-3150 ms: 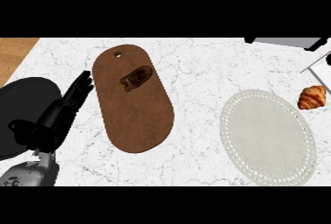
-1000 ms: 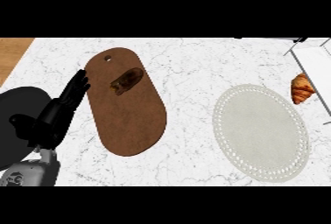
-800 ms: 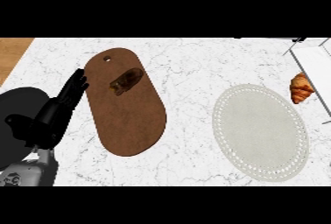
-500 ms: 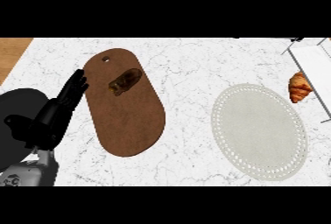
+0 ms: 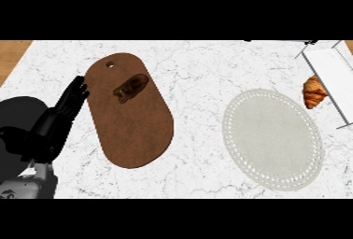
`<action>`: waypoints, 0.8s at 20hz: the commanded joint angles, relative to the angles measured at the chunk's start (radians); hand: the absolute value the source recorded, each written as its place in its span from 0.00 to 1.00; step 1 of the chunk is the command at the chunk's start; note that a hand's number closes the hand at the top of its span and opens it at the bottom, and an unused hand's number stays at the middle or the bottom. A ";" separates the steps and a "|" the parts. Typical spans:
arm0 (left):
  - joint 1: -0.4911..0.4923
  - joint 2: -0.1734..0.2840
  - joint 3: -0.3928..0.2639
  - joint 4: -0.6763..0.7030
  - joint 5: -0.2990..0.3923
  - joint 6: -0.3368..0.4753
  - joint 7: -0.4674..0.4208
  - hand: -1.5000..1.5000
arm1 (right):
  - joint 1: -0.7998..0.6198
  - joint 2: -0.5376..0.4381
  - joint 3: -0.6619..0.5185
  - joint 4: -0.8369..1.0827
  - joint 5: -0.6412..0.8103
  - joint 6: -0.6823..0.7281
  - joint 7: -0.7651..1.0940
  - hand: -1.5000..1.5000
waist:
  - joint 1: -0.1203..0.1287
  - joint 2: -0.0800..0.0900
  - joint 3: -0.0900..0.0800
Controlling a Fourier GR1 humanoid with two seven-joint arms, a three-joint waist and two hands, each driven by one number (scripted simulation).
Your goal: Pick the bell pepper from the placemat and place it in the tiered shelf
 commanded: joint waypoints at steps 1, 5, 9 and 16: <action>0.022 0.003 0.000 0.006 -0.006 -0.003 -0.007 0.50 | 0.064 -0.005 0.060 0.059 0.059 0.340 0.021 0.00 | -0.012 0.000 0.000; 0.009 -0.016 -0.008 0.045 -0.029 0.013 -0.030 0.50 | -0.071 -0.007 0.030 0.018 0.026 0.344 0.173 0.00 | -0.019 -0.005 0.006; 0.026 -0.026 -0.017 -0.005 -0.027 0.020 0.006 0.50 | -0.127 -0.013 0.055 -0.048 0.049 0.342 0.178 0.00 | -0.018 -0.011 0.007; -0.011 0.008 0.020 0.001 0.007 -0.009 0.032 0.50 | -0.148 -0.018 0.045 -0.185 0.061 0.113 0.213 0.00 | -0.014 -0.007 0.007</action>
